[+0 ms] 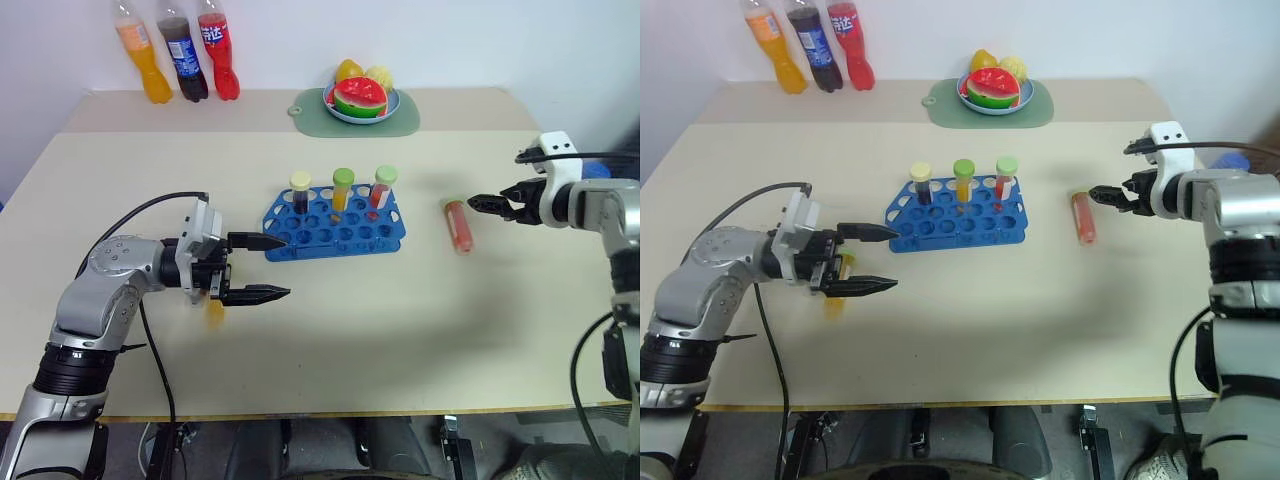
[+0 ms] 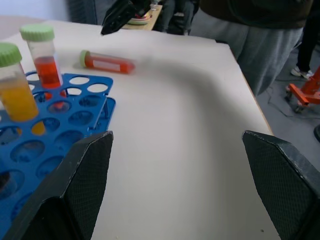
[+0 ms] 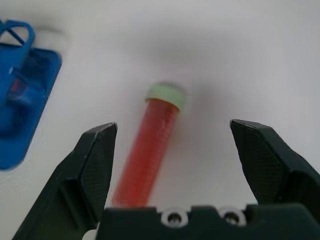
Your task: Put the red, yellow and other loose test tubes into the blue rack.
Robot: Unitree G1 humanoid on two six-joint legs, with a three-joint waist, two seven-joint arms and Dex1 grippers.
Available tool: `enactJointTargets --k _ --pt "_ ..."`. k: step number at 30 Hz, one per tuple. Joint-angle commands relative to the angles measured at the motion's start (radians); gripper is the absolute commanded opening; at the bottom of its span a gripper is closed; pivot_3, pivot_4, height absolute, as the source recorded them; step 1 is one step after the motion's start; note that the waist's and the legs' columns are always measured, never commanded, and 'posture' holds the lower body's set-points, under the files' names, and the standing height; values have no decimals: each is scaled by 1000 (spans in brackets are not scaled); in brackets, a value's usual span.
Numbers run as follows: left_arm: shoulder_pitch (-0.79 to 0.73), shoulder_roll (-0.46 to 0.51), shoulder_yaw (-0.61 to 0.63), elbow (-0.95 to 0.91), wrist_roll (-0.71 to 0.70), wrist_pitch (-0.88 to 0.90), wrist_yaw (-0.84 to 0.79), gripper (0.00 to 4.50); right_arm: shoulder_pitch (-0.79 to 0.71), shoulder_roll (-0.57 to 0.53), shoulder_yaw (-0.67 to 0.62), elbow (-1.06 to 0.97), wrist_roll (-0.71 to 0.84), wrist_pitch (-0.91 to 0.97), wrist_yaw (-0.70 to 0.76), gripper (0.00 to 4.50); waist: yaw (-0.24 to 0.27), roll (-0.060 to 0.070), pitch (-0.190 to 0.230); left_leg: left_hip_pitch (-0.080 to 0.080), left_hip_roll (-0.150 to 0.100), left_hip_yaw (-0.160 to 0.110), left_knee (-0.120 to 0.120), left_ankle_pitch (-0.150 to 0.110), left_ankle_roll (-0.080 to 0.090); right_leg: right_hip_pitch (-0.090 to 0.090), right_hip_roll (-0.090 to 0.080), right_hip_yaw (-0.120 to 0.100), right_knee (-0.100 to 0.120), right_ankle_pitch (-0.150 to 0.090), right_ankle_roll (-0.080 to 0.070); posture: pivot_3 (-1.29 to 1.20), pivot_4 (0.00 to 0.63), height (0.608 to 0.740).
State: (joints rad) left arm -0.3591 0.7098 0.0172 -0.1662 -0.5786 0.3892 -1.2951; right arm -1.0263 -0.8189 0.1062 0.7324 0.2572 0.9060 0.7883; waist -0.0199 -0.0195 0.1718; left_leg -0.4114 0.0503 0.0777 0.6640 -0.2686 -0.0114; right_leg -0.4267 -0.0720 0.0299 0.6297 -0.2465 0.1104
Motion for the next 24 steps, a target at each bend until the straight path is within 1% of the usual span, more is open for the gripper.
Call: enactJointTargets --k 1,3,6,9,12,13,14,17,19,20,22,24 --pt "22 14 24 -73 -24 24 30 4240 -127 27 32 196 -78 -54 55 3993 1 0 0 0 0 0 0 0 0 0 0 0 0 0 0 0 150 740" --pt "48 19 33 -113 -40 44 46 4240 -177 62 58 293 -121 -77 78 3993 0 1 0 0 0 0 0 0 0 -1 0 0 0 0 0 0 150 740" --pt "82 26 46 -155 -57 69 72 4240 -215 94 74 379 -169 -111 109 3993 0 1 0 0 0 0 0 0 0 -1 0 0 1 0 1 0 150 740" --pt "122 36 60 -199 -76 93 100 4240 -210 140 106 449 -235 -178 109 3993 -1 1 0 0 0 0 0 0 0 -1 0 0 1 0 1 0 150 740" --pt "141 34 78 -231 -120 138 131 4240 -209 170 91 500 -263 -226 91 3993 -1 1 1 0 0 0 0 0 0 -1 0 0 1 0 1 0 150 740" --pt "144 34 81 -237 -128 147 137 4314 -211 176 84 511 -270 -235 86 3455 -1 1 0 0 0 0 0 0 0 -1 0 0 1 0 1 0 150 740" --pt "148 39 84 -243 -132 150 140 4314 -210 181 84 518 -281 -250 82 3210 -1 1 0 0 0 0 0 0 0 0 0 0 1 1 1 0 150 740" --pt "163 50 93 -260 -142 159 149 4314 -208 191 84 528 -305 -283 73 1722 -2 1 0 0 0 0 0 0 0 0 0 0 1 1 1 0 150 740" --pt "168 53 94 -265 -146 161 154 4314 -208 193 74 531 -311 -297 63 868 -4 1 0 0 0 0 0 0 0 0 0 0 1 1 1 0 150 740" --pt "169 52 91 -264 -141 158 157 4314 -203 189 77 526 -322 -321 59 784 -5 1 0 0 0 0 0 0 0 0 0 0 2 1 1 0 150 740" --pt "168 47 86 -263 -136 153 163 4314 -194 177 68 510 -328 -362 60 784 -7 1 0 1 0 0 0 0 0 0 0 0 2 1 1 0 150 740" --pt "164 42 83 -260 -134 150 169 4314 -180 160 23 472 -299 -437 60 784 -9 1 0 1 0 0 0 0 0 0 0 0 2 1 1 0 150 740"
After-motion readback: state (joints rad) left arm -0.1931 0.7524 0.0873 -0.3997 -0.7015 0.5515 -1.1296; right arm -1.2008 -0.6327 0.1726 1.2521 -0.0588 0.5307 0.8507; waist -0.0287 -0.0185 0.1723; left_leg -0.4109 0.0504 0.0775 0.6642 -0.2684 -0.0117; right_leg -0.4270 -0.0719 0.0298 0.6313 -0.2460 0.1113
